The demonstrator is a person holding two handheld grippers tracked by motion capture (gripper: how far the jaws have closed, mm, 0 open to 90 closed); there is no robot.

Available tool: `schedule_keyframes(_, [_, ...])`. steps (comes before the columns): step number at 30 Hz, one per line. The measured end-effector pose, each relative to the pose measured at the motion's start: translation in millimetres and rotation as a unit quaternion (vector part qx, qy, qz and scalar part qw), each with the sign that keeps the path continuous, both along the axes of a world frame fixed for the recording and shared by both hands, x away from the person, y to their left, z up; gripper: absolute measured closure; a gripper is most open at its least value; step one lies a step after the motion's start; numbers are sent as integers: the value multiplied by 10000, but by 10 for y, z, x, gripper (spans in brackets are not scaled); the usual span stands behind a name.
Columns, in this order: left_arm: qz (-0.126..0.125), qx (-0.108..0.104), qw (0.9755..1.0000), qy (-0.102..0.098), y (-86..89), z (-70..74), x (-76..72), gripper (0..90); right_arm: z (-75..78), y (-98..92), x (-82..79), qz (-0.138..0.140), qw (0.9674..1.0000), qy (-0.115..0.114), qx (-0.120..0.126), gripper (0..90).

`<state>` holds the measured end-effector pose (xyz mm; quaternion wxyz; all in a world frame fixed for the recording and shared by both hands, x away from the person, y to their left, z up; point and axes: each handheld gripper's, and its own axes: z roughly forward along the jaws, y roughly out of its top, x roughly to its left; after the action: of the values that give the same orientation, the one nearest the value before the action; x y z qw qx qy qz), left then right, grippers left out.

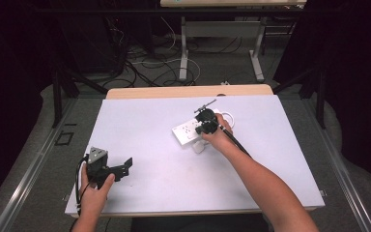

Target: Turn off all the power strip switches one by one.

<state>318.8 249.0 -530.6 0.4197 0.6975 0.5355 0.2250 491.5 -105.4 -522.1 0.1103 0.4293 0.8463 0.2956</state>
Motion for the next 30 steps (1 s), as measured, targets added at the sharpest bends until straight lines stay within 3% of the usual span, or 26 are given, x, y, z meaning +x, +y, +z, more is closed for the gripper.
schedule_keyframes(6, [-1,-9,10000,10,3,2,1,3,2,7,1,-58,10000,34,23,900])
schedule_keyframes(7, [2,-10,10000,0,1,1,2,3,-5,8,6,-36,10000,-46,34,900])
schedule_keyframes(13, [3,-11,10000,15,2,-1,5,3,10,24,-1,-129,9999,73,37,900])
schedule_keyframes(17, [-5,-3,10000,14,0,-1,5,3,25,29,-6,-48,10000,34,-2,900])
schedule_keyframes(18, [-6,-2,10000,13,0,-1,5,3,16,34,-9,-53,9999,-44,85,900])
schedule_keyframes(20, [-6,-3,10000,15,-1,-3,6,3,43,44,-18,-40,10000,56,21,900])
schedule_keyframes(27, [-11,1,10000,13,0,-3,7,3,46,66,-33,33,9999,-23,137,895])
schedule_keyframes(28, [-5,-8,10000,16,-1,-3,7,3,60,65,-38,52,10000,47,66,896])
schedule_keyframes(29, [-5,-8,10000,16,-1,-3,7,3,28,72,-37,71,9995,-139,266,896])
schedule_keyframes(30, [-8,-5,10000,13,-1,-3,7,3,63,75,-45,38,9999,50,94,895])
